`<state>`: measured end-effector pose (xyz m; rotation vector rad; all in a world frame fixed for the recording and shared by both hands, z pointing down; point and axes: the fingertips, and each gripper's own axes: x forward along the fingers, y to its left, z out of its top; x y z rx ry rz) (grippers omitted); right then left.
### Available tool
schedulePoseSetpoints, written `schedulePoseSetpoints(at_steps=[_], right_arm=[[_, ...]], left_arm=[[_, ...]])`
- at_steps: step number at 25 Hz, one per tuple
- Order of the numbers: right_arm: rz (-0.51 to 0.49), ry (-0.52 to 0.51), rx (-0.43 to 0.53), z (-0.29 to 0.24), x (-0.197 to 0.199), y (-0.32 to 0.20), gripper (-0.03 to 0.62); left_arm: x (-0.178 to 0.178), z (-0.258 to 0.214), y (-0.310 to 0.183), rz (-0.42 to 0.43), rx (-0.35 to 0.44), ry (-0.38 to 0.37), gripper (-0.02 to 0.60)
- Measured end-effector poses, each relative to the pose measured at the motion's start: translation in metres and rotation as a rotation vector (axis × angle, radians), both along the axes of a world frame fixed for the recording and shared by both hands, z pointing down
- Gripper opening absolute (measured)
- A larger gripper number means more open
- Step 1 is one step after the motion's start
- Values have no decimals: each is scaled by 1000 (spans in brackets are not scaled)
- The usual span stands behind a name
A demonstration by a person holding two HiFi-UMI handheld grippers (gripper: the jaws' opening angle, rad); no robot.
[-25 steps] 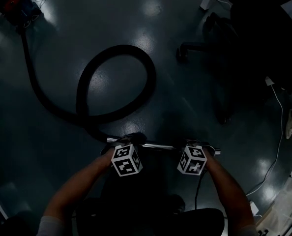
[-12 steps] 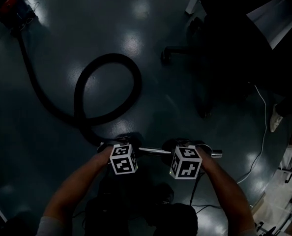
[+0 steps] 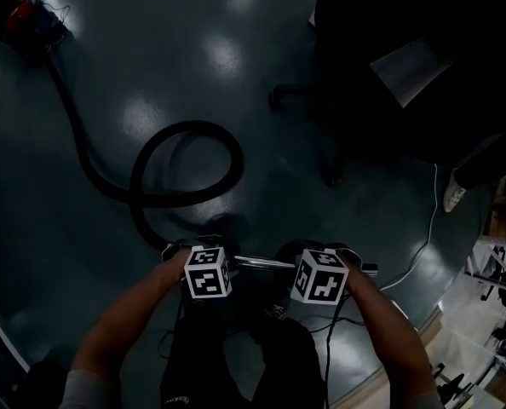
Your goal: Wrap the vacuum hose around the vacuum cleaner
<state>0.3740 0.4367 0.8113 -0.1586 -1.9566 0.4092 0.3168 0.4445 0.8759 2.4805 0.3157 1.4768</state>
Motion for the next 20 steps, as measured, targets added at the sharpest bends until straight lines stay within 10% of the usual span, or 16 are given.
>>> schedulePoseSetpoints(at_steps=[20], right_arm=[[28, -33, -28, -410, -159, 5, 166]], left_arm=[[-163, -415, 1, -10, 74, 31, 181]])
